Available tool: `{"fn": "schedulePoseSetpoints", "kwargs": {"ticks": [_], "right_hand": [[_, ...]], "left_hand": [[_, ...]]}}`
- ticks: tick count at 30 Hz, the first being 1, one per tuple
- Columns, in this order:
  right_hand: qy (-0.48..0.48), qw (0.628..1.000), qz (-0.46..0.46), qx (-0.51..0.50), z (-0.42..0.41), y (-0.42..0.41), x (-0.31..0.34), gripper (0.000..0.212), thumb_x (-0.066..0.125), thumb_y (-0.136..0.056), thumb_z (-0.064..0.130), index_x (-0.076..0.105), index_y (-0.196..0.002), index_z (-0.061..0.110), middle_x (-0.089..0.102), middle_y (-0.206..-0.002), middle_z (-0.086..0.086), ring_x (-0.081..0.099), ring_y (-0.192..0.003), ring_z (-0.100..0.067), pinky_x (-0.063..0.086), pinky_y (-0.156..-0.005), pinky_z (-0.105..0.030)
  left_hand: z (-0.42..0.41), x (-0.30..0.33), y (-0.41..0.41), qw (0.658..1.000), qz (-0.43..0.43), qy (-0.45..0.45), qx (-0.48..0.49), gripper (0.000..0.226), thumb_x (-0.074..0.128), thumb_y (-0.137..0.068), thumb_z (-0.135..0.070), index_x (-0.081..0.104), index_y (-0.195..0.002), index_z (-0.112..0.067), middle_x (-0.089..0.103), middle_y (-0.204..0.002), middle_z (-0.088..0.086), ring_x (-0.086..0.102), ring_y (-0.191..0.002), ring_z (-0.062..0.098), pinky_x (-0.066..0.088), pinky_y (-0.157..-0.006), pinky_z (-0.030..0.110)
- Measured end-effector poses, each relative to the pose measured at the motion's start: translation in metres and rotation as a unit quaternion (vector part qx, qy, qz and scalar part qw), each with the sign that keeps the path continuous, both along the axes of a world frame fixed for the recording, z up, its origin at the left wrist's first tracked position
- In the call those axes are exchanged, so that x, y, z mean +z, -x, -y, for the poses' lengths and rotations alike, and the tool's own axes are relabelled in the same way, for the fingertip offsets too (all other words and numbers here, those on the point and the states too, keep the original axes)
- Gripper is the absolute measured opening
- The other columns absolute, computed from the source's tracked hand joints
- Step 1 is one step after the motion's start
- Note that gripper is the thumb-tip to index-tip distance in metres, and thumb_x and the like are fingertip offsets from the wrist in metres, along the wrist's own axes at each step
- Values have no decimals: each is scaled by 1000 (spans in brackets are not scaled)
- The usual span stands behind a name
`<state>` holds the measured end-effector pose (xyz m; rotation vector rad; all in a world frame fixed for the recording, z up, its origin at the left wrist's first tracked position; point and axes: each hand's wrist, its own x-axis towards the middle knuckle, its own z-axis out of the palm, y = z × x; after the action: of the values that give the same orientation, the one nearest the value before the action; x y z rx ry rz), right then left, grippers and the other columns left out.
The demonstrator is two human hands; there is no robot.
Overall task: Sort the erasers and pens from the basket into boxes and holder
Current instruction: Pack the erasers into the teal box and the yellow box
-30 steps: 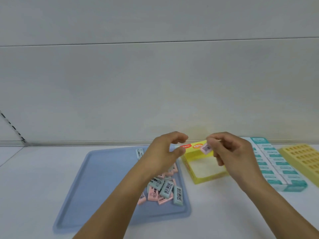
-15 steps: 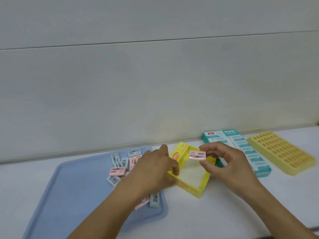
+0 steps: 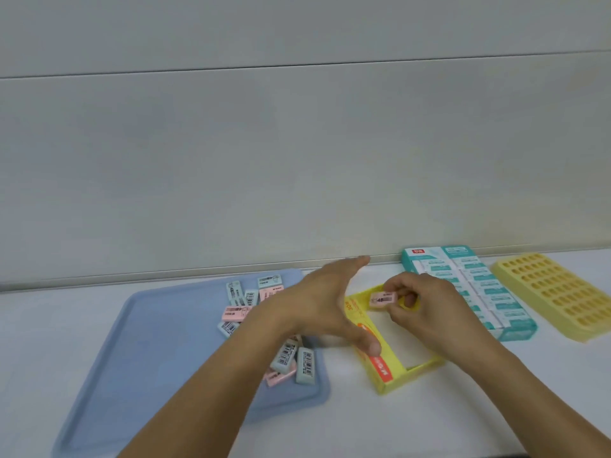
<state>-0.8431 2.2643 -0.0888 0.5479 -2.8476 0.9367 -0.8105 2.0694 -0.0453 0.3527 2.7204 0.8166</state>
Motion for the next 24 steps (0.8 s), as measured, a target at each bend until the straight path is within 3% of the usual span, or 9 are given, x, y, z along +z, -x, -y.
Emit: {"fn": "schedulePoseSetpoints", "kwargs": {"ticks": [3, 8, 11, 14, 16, 19, 24], "right_hand": [[-42, 999, -2, 33, 2, 1, 2, 18, 69, -82, 24, 64, -96, 35, 58, -86, 15, 52, -85, -5, 44, -76, -25], [-34, 997, -20, 59, 3, 5, 3, 18, 72, -83, 24, 68, -100, 31, 54, -87, 21, 46, -86, 2, 33, -72, -9], [-54, 998, -30, 27, 15, -2, -2, 14, 67, -86, 34, 66, -99, 35, 55, -88, 19, 45, -86, 0, 33, -69, -11], [-72, 996, -45, -8, 34, -12, -5, 14, 60, -89, 38, 65, -100, 32, 57, -95, 14, 49, -95, -7, 44, -75, -27], [-60, 997, -40, -9, 41, -16, -6, 14, 58, -91, 35, 64, -103, 30, 55, -93, 12, 50, -96, -8, 47, -77, -29], [-55, 998, -38, -2, 42, -14, -7, 15, 60, -90, 35, 65, -103, 32, 54, -90, 14, 51, -93, -7, 46, -77, -27], [-142, 989, -19, 35, 33, 0, -3, 23, 55, -93, 29, 63, -114, 33, 60, -106, 6, 55, -101, -11, 46, -81, -28]], "left_hand": [[-9, -12, 6, 998, 41, 35, -41, 131, 89, -50, -56, 9, -152, -36, 14, -159, -16, 11, -147, 10, 18, -119, 34], [-2, -20, -7, 992, -51, 118, 11, 125, 79, -61, -64, 3, -153, -26, 11, -155, -7, 9, -143, 13, 14, -117, 35], [9, -15, -11, 992, -71, 104, 23, 111, 73, -73, -60, 7, -154, -25, 19, -156, -5, 14, -143, 13, 17, -115, 32], [8, -15, -19, 999, -5, 26, 42, 114, 74, -69, -64, 7, -154, -29, 16, -158, -14, 12, -146, 8, 18, -114, 26], [0, -22, -24, 998, -7, 45, 42, 124, 75, -60, -71, 6, -153, -29, 14, -158, -14, 9, -147, 13, 17, -117, 30], [-8, -32, -30, 994, -19, 95, 50, 131, 71, -61, -75, -6, -154, -23, -4, -162, -9, -6, -148, 11, 2, -120, 32], [3, -22, -25, 989, -74, 123, 33, 124, 75, -66, -63, -3, -154, -22, 14, -156, -7, 9, -141, 12, 12, -113, 25]]}}
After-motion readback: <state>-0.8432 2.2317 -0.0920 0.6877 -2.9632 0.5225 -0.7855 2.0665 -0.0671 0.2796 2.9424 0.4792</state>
